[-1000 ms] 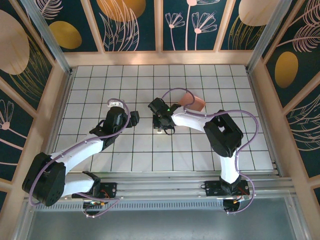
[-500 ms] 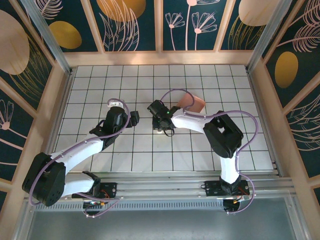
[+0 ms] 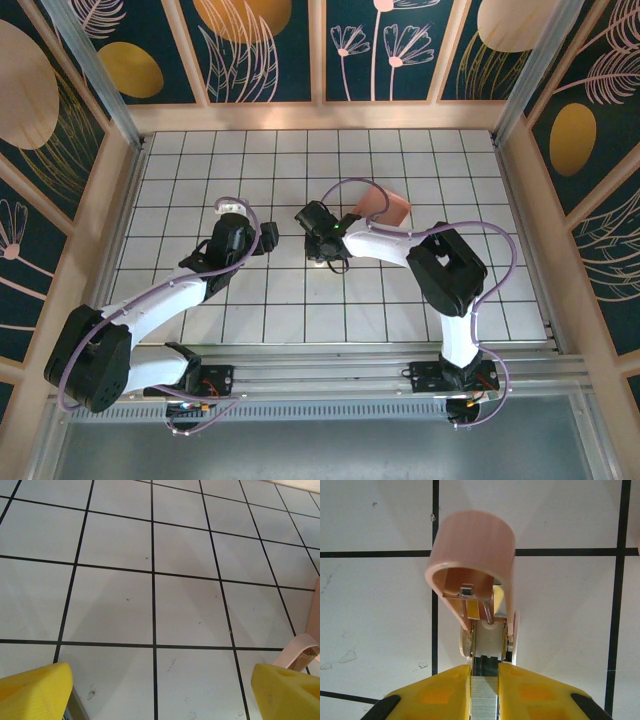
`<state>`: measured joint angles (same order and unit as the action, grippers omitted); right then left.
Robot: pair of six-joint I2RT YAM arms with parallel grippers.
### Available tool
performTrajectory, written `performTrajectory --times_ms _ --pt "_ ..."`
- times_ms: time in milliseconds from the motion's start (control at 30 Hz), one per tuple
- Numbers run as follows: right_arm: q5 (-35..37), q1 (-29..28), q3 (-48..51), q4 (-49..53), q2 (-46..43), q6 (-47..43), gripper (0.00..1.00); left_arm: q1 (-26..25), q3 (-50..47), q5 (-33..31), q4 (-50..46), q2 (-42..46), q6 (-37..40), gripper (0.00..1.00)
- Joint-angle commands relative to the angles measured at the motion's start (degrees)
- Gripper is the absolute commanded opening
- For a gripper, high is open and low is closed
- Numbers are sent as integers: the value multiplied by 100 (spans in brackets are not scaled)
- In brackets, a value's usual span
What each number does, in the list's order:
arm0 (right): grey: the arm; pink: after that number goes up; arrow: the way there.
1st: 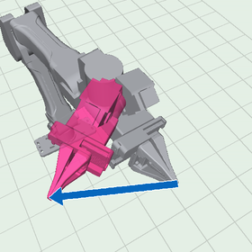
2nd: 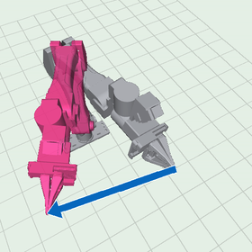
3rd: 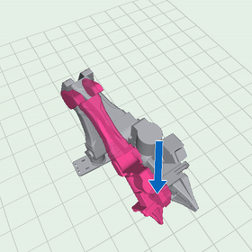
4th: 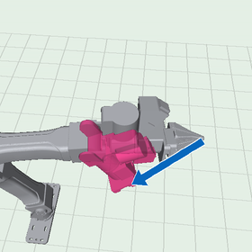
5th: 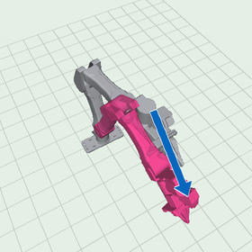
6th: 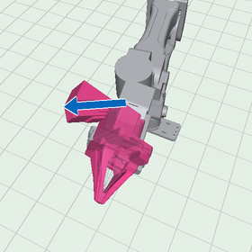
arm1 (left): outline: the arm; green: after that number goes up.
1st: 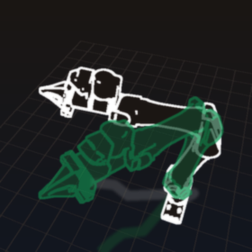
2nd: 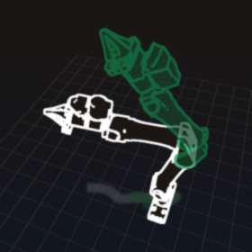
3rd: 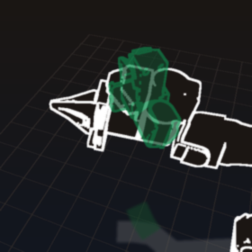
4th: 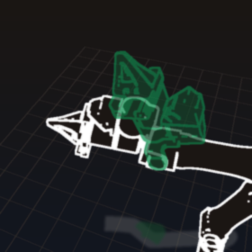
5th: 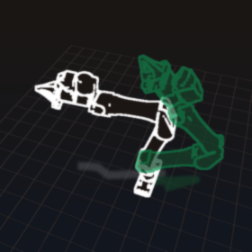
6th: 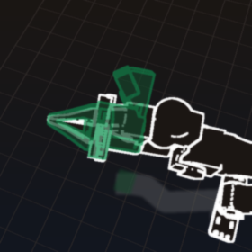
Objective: Load the staples into the stapler
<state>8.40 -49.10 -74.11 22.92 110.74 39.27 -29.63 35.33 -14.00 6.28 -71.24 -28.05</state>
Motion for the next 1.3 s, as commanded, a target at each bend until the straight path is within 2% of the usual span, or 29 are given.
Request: performTrajectory --times_ms 0,200,500,733,1000,1267 --pt "214 -30 82 115 -134 -78 23 26 30 -6 119 111 59 92" --pt "267 -30 -5 143 -161 -94 28 25 33 1 127 111 65 92" --pt "380 5 -143 280 -468 -58 29 23 39 37 127 84 83 92" --pt "-232 145 -331 633 -462 127 28 27 90 77 127 25 87 92" --pt "-527 199 -664 942 -16 100 32 27 123 99 108 -13 90 92" --pt "-724 216 -765 874 199 -31 27 27 126 68 91 -10 62 92"
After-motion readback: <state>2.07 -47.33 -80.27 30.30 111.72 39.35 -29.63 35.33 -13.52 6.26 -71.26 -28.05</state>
